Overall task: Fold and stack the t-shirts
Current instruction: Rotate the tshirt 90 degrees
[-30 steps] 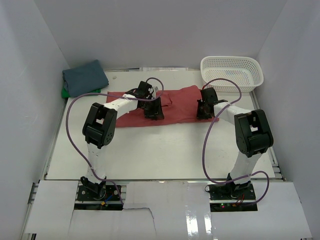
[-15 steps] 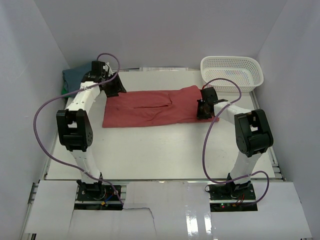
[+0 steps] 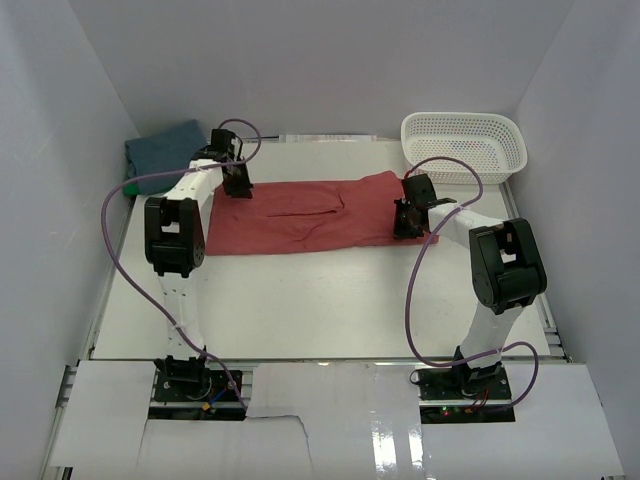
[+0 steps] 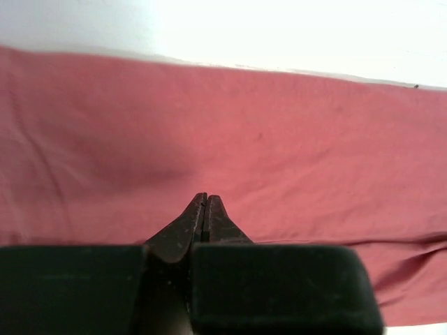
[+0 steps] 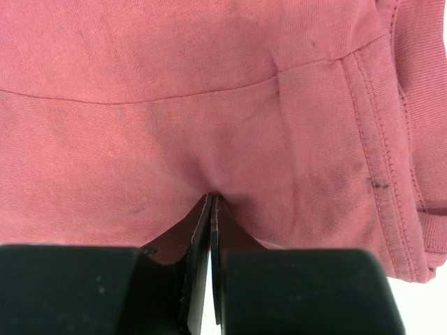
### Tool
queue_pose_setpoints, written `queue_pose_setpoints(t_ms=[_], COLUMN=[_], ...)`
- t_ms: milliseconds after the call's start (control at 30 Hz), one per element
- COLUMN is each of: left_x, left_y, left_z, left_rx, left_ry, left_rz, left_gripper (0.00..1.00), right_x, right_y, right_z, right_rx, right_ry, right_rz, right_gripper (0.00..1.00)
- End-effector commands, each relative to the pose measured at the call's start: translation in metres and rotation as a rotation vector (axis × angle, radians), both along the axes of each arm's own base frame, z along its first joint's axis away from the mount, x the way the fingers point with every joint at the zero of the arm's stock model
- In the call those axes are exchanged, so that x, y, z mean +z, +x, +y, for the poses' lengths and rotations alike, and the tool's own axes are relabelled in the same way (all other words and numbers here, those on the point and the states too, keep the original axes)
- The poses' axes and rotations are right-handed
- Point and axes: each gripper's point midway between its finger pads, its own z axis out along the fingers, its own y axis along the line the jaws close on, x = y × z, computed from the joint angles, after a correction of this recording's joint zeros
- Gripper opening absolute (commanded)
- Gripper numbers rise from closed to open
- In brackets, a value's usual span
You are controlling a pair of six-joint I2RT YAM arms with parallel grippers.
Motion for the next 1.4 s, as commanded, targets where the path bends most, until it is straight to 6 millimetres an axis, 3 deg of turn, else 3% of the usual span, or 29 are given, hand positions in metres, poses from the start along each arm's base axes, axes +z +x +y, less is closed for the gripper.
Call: queue_pose_setpoints(t_ms=[0, 300, 700, 967, 1167, 1367], left_x=[0.037, 0.018, -0.001, -0.036, -0.044, -0.066], left_y=[0.024, 0.031, 0.04, 0.008, -0.003, -0.035], left_z=[0.012, 0.019, 0.051, 0.076, 0.084, 0.083], left_rx=[0.039, 0.08, 0.187, 0.292, 0.325, 0.359], left_ry=[0.042, 0.068, 0.134, 0.159, 0.196, 0.204], left_rz=[-0.107, -0.08, -0.043, 0.094, 0.139, 0.257], left_gripper=[0.04, 0.0, 0.0, 0.0, 0.0, 0.0], right_x=[0.004, -0.003, 0.0, 0.0, 0.005, 0.011], right_y=[-0.001, -0.004, -0.002, 0.004, 0.012, 0.024], right_z=[-0.001, -0.002, 0.0, 0.002, 0.003, 0.007], right_rx=[0.01, 0.011, 0.01, 0.014, 0.013, 0.015], right_ry=[-0.001, -0.006, 0.003, 0.001, -0.008, -0.006], right_rz=[0.015, 0.029, 0.025, 0.031, 0.029, 0.02], right_gripper=[0.08, 0.08, 0.08, 0.08, 0.08, 0.08])
